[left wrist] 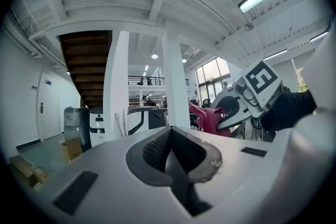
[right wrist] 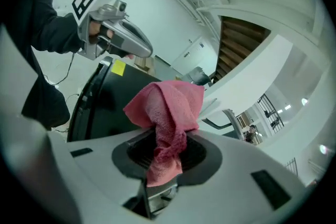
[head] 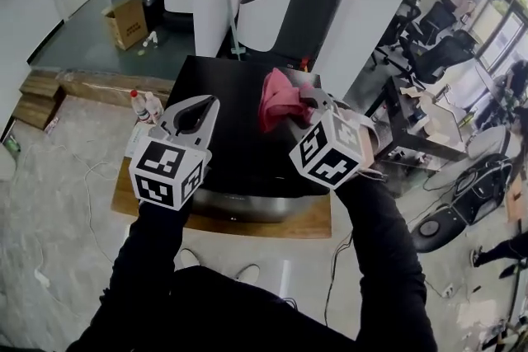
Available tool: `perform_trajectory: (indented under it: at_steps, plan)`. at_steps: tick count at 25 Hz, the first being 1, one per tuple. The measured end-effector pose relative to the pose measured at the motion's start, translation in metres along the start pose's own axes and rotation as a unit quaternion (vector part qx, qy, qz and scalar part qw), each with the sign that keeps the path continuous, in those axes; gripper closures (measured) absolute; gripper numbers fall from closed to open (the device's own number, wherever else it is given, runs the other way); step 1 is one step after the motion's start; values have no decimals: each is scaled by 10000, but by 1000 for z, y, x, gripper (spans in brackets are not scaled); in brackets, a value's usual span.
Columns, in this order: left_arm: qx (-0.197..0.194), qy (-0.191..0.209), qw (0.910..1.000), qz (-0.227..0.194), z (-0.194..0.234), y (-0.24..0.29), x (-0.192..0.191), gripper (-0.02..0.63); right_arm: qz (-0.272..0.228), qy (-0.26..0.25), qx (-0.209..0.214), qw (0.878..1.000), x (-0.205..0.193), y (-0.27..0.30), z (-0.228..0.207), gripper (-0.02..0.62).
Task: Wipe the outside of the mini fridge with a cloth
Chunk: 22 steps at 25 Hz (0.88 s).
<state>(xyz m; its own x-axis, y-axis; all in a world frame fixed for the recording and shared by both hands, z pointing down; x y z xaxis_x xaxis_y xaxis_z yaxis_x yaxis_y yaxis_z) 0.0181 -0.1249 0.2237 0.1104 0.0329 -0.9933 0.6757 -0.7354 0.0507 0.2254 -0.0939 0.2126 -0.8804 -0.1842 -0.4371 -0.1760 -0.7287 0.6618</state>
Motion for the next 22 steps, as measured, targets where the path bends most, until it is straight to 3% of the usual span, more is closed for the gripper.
perform_trajectory:
  at_steps: [6,14,22]
  plan:
    - [91,-83,9999,91,42,-35,-17,600,-178,-166,416,9988,74,29,48,494]
    - [-13,-75,9998,176,126,-68,-40,600,35,-259,835,9962,170,103,93,494]
    - [-430,-269,9985,217,172,-74,-62,600,502,-221,871,9947,199,156,115,496]
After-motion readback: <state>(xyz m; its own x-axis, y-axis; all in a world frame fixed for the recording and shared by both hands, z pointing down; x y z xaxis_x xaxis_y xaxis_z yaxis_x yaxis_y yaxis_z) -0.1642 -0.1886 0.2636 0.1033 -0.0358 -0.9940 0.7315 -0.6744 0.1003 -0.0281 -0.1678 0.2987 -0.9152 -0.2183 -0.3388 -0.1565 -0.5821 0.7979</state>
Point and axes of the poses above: the fingertips, and each gripper's own axes: y forward along the fingers, z to its left, x out of its top, the point moved 9 cm from there along -y, backward along the fingers, and after that the axes turned 7 degrees about x, right-handed, at the moved point
